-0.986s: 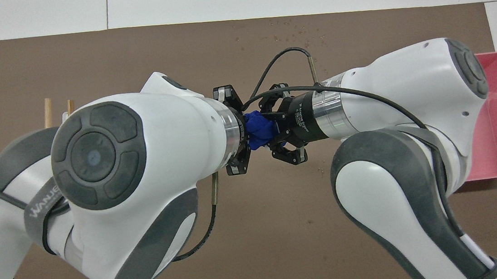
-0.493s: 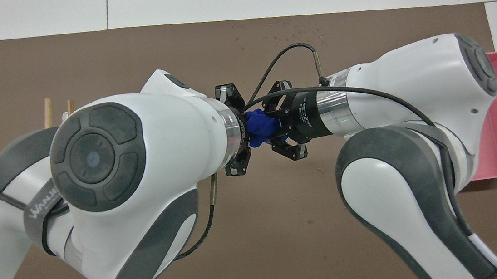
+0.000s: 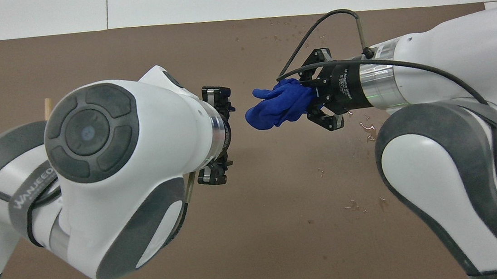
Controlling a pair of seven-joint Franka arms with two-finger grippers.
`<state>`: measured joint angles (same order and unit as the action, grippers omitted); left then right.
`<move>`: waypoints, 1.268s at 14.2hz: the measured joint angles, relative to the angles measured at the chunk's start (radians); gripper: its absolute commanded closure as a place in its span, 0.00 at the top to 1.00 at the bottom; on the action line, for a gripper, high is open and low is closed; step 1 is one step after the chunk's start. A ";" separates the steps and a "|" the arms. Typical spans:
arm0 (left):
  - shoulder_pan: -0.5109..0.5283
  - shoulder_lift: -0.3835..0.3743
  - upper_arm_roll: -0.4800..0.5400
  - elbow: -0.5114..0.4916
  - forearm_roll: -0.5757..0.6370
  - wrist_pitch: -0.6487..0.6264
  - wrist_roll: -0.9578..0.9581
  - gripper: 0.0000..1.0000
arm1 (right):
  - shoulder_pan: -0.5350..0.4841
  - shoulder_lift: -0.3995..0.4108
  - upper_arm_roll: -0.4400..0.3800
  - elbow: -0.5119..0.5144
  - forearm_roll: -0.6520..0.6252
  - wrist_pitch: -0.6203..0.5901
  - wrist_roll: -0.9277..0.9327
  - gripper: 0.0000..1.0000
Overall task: Wipe water with towel using both arms
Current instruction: 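Open the left gripper and withdraw it while the right gripper pulls the towel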
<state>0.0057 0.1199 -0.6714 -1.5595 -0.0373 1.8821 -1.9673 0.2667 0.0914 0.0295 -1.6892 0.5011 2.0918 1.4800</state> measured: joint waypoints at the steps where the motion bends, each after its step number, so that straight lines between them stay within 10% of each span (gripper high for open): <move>1: 0.001 0.000 0.022 0.000 0.000 -0.021 0.046 1.00 | -0.024 0.006 0.000 -0.002 -0.025 0.024 -0.060 0.00; 9: 0.004 -0.008 0.239 -0.005 0.000 -0.193 0.486 1.00 | -0.195 0.274 -0.003 -0.006 -0.265 0.331 -0.658 0.00; 18: 0.006 -0.036 0.556 -0.019 0.000 -0.349 1.341 1.00 | -0.206 0.444 0.003 -0.043 -0.449 0.454 -0.758 0.00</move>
<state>0.0122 0.0840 -0.1156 -1.5790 -0.0369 1.5330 -0.6266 0.0611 0.5351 0.0321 -1.7321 0.0518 2.5453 0.7223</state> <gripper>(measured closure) 0.000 0.789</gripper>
